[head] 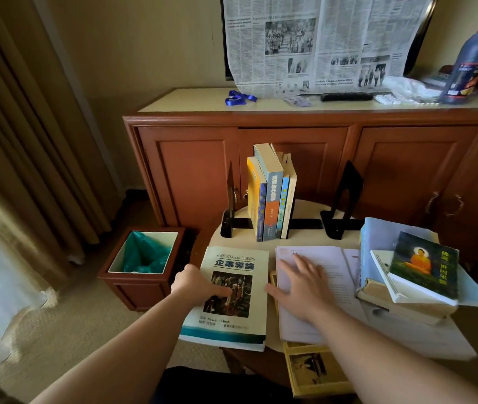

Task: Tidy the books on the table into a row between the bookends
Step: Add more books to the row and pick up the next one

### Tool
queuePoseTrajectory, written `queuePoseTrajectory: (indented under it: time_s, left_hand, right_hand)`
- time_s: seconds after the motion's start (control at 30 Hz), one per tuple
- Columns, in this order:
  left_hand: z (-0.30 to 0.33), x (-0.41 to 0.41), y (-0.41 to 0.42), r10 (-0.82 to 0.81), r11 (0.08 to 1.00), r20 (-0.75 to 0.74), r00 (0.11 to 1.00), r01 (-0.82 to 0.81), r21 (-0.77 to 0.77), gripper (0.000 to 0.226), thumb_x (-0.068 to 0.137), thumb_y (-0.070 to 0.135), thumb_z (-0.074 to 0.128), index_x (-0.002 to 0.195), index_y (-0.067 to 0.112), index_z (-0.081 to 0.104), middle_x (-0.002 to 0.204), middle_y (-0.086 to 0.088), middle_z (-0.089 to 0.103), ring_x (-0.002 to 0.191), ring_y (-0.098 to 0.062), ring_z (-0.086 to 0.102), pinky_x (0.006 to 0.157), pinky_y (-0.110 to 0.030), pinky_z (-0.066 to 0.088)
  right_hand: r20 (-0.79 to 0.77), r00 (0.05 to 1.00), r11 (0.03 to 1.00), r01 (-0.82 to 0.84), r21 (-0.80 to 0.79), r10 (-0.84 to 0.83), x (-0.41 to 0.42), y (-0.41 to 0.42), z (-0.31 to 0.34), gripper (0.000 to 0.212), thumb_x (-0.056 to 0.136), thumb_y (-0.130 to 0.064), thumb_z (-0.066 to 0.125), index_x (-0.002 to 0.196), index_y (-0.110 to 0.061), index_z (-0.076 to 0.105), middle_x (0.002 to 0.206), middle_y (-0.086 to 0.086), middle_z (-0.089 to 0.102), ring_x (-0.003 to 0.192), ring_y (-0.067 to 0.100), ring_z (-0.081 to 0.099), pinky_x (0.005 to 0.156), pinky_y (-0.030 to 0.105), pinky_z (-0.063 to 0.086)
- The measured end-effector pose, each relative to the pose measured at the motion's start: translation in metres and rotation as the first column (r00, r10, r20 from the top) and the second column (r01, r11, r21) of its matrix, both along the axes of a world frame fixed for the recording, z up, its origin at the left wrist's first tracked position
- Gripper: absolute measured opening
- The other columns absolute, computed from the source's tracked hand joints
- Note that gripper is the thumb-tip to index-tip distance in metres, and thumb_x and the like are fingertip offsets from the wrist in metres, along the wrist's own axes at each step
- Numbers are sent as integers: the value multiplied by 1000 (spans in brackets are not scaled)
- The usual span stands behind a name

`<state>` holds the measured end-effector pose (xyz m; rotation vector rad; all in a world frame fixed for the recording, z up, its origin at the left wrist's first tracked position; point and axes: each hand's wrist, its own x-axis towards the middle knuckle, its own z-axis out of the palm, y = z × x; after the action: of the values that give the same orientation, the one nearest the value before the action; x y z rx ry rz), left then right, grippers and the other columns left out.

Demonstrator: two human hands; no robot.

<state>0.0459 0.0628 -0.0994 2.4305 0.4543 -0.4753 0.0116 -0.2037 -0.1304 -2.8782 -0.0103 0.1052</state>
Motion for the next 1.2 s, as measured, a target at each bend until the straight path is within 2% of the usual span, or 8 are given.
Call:
queuePoseTrajectory:
  time_s: [0.07, 0.2, 0.4, 0.57, 0.77, 0.9, 1.07, 1.2]
  left_hand:
    - [5, 2, -1, 24, 994, -49, 999, -29, -103, 87, 43, 49, 103, 110, 13, 60, 95, -2, 76, 79, -19, 77, 73, -41, 66]
    - [23, 3, -11, 63, 958, -48, 997, -74, -277, 44, 72, 19, 92, 106, 12, 64, 93, -8, 78, 77, -24, 79, 73, -45, 67]
    - [44, 9, -3, 10, 833, -208, 978, -123, -540, 47, 84, -3, 75, 125, 16, 60, 108, -16, 78, 96, -39, 77, 84, -59, 62]
    - [75, 11, -2, 48, 866, -43, 998, -63, -496, 41, 85, -1, 76, 112, 22, 55, 108, -15, 75, 91, -35, 77, 82, -59, 63]
    - [107, 14, -20, 48, 908, 216, 975, 47, -416, 39, 89, 1, 72, 106, 30, 53, 101, -2, 73, 81, -23, 77, 59, -40, 63]
    - [116, 29, -37, 55, 948, 384, 921, 73, -310, 30, 90, 7, 68, 107, 28, 54, 98, 4, 73, 77, -18, 76, 59, -38, 63]
    - [122, 51, -63, 149, 920, 486, 861, 59, -387, 31, 93, 7, 61, 111, 32, 55, 104, 7, 72, 80, -16, 74, 57, -33, 59]
    - [120, 73, -84, 210, 910, 566, 797, 53, -412, 35, 93, 7, 54, 116, 33, 56, 110, 7, 71, 91, -20, 72, 66, -34, 56]
  right_hand:
    - [24, 1000, 1000, 15, -3, -15, -1, -3, -8, 92, 87, -90, 16, 164, -38, 15, 174, -2, 2, 159, 21, -4, 127, 47, -4]
    - [47, 998, 999, 30, 31, -31, -3, -1, -7, 86, 91, -86, 14, 162, -39, 19, 173, -4, 6, 159, 20, -2, 128, 46, -4]
    - [53, 997, 998, 45, 41, -47, -6, -1, -2, 83, 93, -84, 17, 162, -37, 24, 173, -4, 9, 159, 19, 0, 127, 43, -4]
    - [54, 998, 997, 31, 66, -34, -8, -3, 0, 79, 95, -81, 20, 160, -38, 27, 173, -6, 10, 159, 18, 1, 128, 43, -3]
    - [38, 999, 999, 12, 39, -13, -5, -4, -1, 81, 95, -81, 19, 162, -36, 23, 173, -5, 7, 159, 17, -1, 128, 43, -5]
    - [46, 999, 999, 16, 35, -18, -6, -5, -1, 81, 94, -82, 18, 162, -37, 24, 173, -6, 8, 159, 16, -1, 128, 43, -3]
    - [46, 999, 998, 27, 54, -30, -5, -4, 4, 76, 94, -81, 24, 157, -39, 31, 172, -6, 10, 158, 19, 5, 128, 42, -1]
    - [34, 998, 995, 50, 89, -53, -5, -5, 3, 77, 93, -82, 26, 156, -39, 33, 171, -9, 11, 156, 19, 8, 129, 42, 3]
